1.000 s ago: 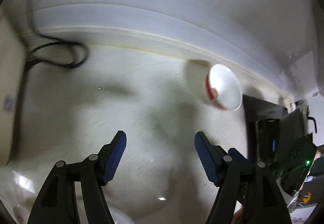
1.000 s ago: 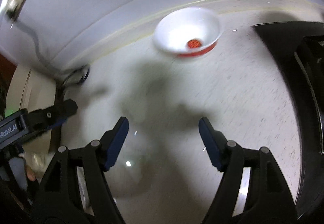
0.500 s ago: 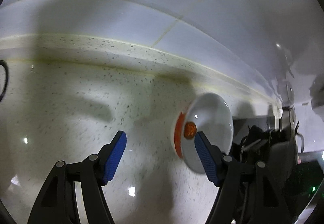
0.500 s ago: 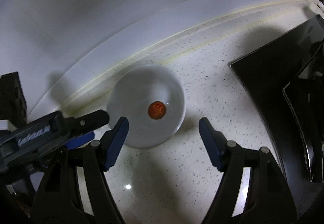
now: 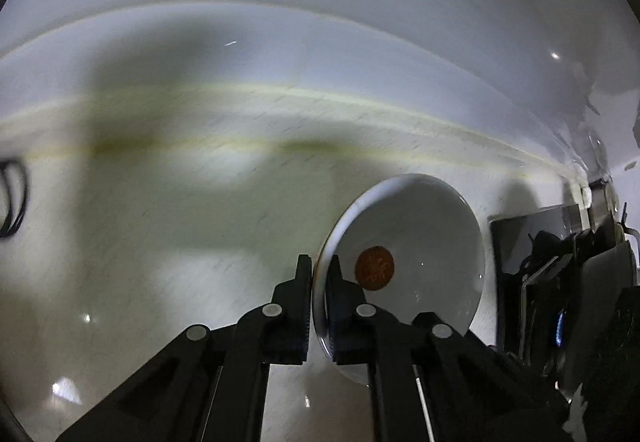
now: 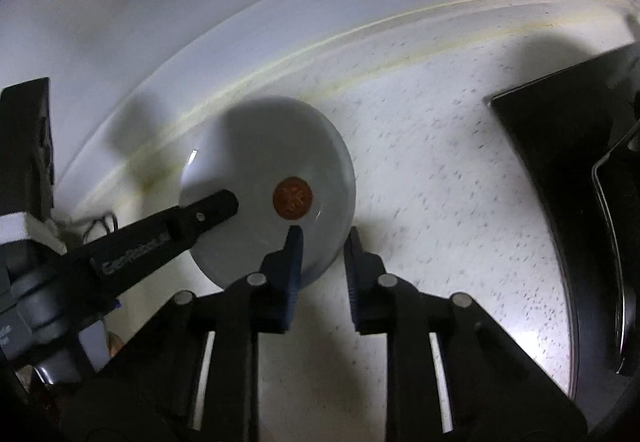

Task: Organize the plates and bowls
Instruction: 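Carry the red-rimmed bowl with both tools over the white bowl, then lower the red-rimmed bowl into the white bowl and open both tools, then grasp the rim of the nested bowls with both tools and lift, then carry the nested bowls onto the flower plate stack, then open both tools to release the bowls and withdraw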

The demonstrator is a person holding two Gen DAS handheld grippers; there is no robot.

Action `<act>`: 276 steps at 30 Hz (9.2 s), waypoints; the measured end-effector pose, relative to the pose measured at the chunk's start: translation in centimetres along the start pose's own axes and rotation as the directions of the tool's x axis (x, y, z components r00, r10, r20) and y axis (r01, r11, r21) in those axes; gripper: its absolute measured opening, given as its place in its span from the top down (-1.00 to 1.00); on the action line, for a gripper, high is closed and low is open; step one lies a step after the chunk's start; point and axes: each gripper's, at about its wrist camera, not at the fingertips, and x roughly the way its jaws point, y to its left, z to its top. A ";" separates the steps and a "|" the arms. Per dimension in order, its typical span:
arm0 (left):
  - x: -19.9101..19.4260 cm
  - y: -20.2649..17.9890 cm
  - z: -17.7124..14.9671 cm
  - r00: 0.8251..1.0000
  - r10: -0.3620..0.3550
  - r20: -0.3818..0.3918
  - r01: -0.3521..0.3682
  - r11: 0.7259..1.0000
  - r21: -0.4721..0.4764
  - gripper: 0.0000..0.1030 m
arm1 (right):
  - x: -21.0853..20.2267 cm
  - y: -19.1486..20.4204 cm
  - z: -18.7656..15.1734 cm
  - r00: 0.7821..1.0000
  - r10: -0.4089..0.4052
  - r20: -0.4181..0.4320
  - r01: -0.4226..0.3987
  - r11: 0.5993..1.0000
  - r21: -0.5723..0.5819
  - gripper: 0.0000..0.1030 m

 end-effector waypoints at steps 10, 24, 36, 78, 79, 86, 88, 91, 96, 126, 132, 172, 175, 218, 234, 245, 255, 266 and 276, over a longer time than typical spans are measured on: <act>-2.9 1.3 -7.2 0.994 0.105 0.018 -0.105 0.994 0.009 0.85 | -1.8 2.1 -7.1 0.997 0.046 -0.059 -0.054 0.990 -0.131 0.62; -7.5 0.0 -14.7 0.973 0.181 0.143 -0.176 0.983 -0.046 0.84 | -6.1 1.1 -12.2 0.992 0.102 -0.070 -0.115 0.967 -0.228 0.61; -13.6 -1.4 -17.2 0.939 0.204 0.278 -0.181 0.978 -0.108 0.83 | -11.7 0.1 -12.6 0.982 0.187 0.016 -0.177 0.950 -0.257 0.61; -21.0 10.4 -26.8 0.901 0.319 0.294 -0.147 0.862 -0.484 0.75 | -12.6 13.4 -20.3 0.946 0.295 -0.134 -0.320 0.784 -0.531 0.61; -20.9 10.6 -26.9 0.903 0.320 0.288 -0.150 0.861 -0.486 0.75 | -12.5 13.4 -20.5 0.947 0.292 -0.138 -0.319 0.784 -0.533 0.61; -20.0 11.4 -27.7 0.915 0.319 0.248 -0.166 0.855 -0.491 0.69 | -11.5 14.0 -21.2 0.952 0.262 -0.156 -0.304 0.780 -0.547 0.61; -19.7 11.6 -27.8 0.917 0.318 0.239 -0.169 0.855 -0.490 0.69 | -11.1 14.0 -21.3 0.953 0.253 -0.165 -0.302 0.783 -0.544 0.61; -19.3 11.7 -27.5 0.919 0.322 0.230 -0.180 0.858 -0.481 0.69 | -10.7 14.0 -21.3 0.953 0.247 -0.173 -0.302 0.789 -0.535 0.61; -19.0 11.7 -27.1 0.920 0.321 0.225 -0.187 0.865 -0.466 0.69 | -10.3 14.0 -21.1 0.955 0.240 -0.176 -0.297 0.796 -0.528 0.61; -17.3 11.6 -25.9 0.928 0.327 0.182 -0.222 0.873 -0.435 0.62 | -8.9 13.9 -20.7 0.968 0.187 -0.170 -0.250 0.800 -0.545 0.60; -17.5 12.7 -26.0 0.945 0.269 0.184 -0.160 0.875 -0.458 0.61 | -9.7 13.8 -20.5 0.975 0.173 -0.137 -0.221 0.787 -0.576 0.11; -12.4 17.9 -22.8 0.995 -0.012 0.097 0.060 0.853 -0.518 -0.27 | -2.6 12.6 -21.1 0.880 0.271 -0.391 -0.389 0.883 -0.263 -0.25; -12.2 17.8 -22.9 0.993 -0.029 0.117 0.085 0.854 -0.513 -0.24 | -2.1 12.4 -20.9 0.875 0.279 -0.396 -0.392 0.889 -0.238 -0.25; -25.6 22.0 -33.0 0.898 0.302 0.321 0.000 0.728 -0.686 0.08 | -7.2 23.6 -26.6 0.813 0.304 -0.497 -0.547 0.691 -0.472 0.20; -25.8 26.7 -38.4 0.896 0.338 0.288 0.022 0.614 -0.789 0.07 | -4.7 27.4 -32.2 0.783 0.216 -0.583 -0.569 0.626 -0.533 0.21; -24.4 27.9 -38.3 0.915 0.304 0.265 0.024 0.615 -0.788 0.07 | -3.1 28.0 -32.3 0.785 0.186 -0.591 -0.550 0.647 -0.528 0.21; -24.0 27.9 -38.3 0.915 0.303 0.267 0.033 0.605 -0.796 0.05 | -3.2 28.0 -32.2 0.780 0.186 -0.598 -0.555 0.646 -0.524 0.20; -24.2 28.5 -39.1 0.899 0.275 0.342 0.109 0.614 -0.781 -0.45 | -2.9 27.8 -31.9 0.769 0.207 -0.605 -0.575 0.638 -0.513 -0.29; -26.5 25.3 -40.8 0.826 0.384 0.412 0.067 0.659 -0.749 -1.00 | -5.6 25.0 -30.6 0.763 0.341 -0.549 -0.618 0.635 -0.464 -0.65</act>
